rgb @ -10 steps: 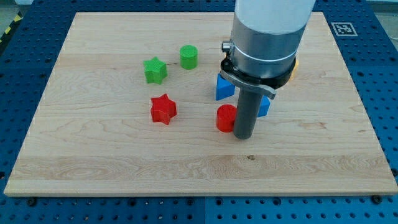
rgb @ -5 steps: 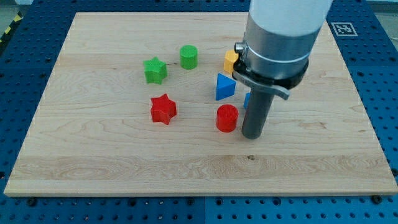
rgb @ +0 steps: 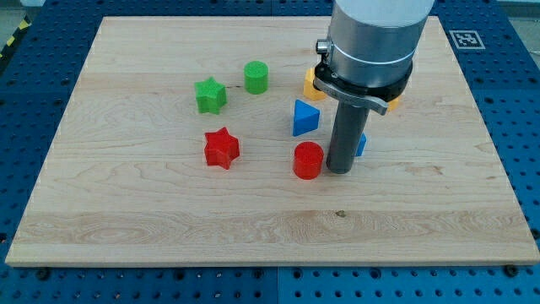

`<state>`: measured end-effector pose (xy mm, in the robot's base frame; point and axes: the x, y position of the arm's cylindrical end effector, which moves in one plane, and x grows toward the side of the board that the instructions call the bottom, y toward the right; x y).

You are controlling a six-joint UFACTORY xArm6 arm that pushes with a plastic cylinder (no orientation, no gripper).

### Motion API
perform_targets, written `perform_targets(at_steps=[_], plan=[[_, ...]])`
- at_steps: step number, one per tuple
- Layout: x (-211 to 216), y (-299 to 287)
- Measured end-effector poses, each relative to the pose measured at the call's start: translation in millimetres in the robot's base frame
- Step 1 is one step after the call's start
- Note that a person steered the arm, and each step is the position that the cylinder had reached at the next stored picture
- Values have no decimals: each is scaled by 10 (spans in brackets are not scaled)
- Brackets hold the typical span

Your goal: Push the red star slightly towards the top of the board

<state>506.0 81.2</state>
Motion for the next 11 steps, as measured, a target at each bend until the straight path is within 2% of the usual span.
perform_targets(at_steps=[3, 4, 5, 8, 11], plan=[[0, -389], [135, -333], [448, -320], [257, -1391], [157, -1431]])
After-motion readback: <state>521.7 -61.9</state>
